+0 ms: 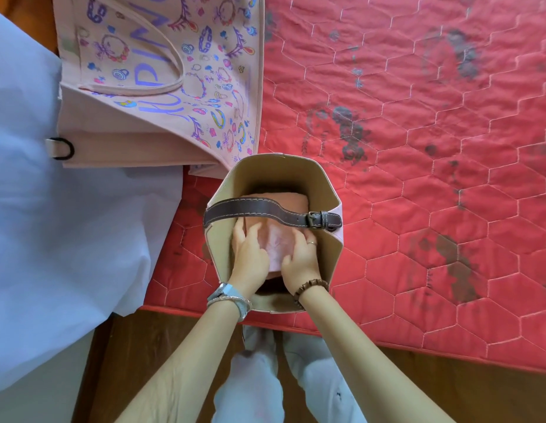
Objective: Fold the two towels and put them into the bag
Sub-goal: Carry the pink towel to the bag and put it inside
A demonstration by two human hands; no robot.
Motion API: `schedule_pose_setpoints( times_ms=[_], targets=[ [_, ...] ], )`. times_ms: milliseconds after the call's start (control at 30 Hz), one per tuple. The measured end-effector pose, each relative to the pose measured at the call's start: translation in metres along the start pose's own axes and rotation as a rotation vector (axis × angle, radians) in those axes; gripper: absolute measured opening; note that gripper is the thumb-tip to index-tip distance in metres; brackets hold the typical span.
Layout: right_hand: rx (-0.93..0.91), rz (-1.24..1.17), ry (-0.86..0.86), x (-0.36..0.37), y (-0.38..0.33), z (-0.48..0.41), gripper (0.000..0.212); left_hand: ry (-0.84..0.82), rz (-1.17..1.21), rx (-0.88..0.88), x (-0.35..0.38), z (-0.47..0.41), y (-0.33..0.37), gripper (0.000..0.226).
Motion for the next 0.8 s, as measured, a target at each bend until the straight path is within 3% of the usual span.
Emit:
schedule_pose_setpoints(
  times_ms=[100,300,467,600,800],
  targets=[
    [-0.038,-0.049,-0.06,0.002,0.002,-0.001,0.057,-0.006,0.044,0.018,0.007,0.002,-0.002,0.049],
    [0.079,-0.176,-0.077,0.011,0.006,-0.011,0.05,-0.035,0.171,-0.17,0.02,-0.004,-0.008,0.054],
    [0.141,-0.281,-0.032,0.001,0.0,-0.013,0.04,-0.02,0.257,-0.2,0.025,-0.014,-0.029,0.084],
    [0.185,-0.319,-0.088,-0.03,-0.007,0.011,0.048,0.008,0.204,-0.106,-0.011,0.027,0.011,0.057],
    [0.192,-0.406,-0.026,-0.077,-0.024,0.068,0.047,0.066,0.245,-0.095,-0.062,0.086,0.035,0.045]
  ],
)
Point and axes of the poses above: each hand's wrist, its own z-axis away from the middle knuckle, its own x-axis out of the palm, y = z × x, the point moved 1 cm from there along -z, towards the middle knuckle, and after that the axes turned 13 degrees about y, right-handed, at the moved point
